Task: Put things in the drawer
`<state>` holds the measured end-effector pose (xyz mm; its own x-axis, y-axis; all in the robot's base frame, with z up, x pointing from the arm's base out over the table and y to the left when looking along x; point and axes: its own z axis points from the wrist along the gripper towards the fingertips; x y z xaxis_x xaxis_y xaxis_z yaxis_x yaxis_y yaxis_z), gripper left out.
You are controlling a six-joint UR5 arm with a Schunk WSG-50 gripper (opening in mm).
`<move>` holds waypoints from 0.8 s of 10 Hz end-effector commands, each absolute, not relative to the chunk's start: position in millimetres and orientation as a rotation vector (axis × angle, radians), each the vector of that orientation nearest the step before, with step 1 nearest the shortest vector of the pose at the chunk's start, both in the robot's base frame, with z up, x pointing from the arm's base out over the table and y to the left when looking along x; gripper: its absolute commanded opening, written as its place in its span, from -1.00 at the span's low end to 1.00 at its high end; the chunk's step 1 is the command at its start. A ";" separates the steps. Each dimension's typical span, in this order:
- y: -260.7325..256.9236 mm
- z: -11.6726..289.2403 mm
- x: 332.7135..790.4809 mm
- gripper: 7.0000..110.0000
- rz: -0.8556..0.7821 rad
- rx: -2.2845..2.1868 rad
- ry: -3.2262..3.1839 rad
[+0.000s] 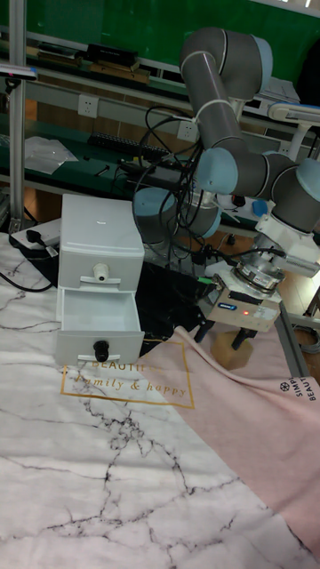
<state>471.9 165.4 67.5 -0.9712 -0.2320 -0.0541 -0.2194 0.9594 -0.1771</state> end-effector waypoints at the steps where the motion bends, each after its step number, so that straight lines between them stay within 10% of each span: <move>1: 218.3 69.6 440.1 -1.00 0.093 -0.366 3.131; 5: 224.8 35.2 430.0 -1.00 -0.007 -0.465 3.128; 8: 221.2 15.4 428.8 -0.28 0.032 -0.569 3.073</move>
